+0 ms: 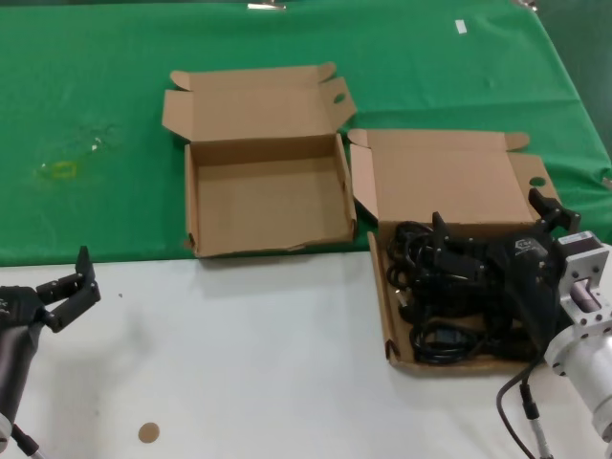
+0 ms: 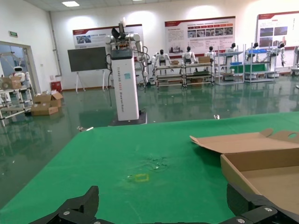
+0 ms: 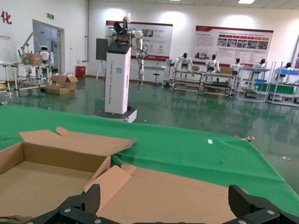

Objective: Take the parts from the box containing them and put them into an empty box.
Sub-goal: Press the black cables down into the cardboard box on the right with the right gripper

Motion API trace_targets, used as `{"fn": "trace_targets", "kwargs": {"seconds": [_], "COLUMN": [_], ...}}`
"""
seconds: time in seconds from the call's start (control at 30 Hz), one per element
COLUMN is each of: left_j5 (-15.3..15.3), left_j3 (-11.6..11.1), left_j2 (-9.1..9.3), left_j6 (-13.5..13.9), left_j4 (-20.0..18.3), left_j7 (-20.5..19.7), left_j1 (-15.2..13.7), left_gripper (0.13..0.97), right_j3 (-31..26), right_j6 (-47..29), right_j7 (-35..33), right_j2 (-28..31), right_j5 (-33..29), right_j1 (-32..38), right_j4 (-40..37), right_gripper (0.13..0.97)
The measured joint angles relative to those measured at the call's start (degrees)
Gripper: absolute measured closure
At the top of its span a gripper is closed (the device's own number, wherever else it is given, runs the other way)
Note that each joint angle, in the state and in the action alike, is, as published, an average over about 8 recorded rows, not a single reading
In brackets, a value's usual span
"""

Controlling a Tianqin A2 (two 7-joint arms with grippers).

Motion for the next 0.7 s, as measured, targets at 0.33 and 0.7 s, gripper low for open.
{"fn": "trace_targets", "kwargs": {"seconds": [0.33,0.7], "left_j5": [0.00,0.00], "left_j3": [0.00,0.00], "left_j2": [0.00,0.00], "left_j6": [0.00,0.00], "left_j4": [0.00,0.00], "left_j7": [0.00,0.00], "left_j1": [0.00,0.00], "left_gripper": [0.208,0.323], "right_j3": [0.00,0.06], "right_j6": [0.00,-0.12], "right_j7": [0.00,-0.20], "right_j2": [0.00,0.10], "right_j5": [0.00,-0.18], "right_j1": [0.00,-0.44], "right_j4": [0.00,0.84], "right_gripper": [0.129,0.129]}}
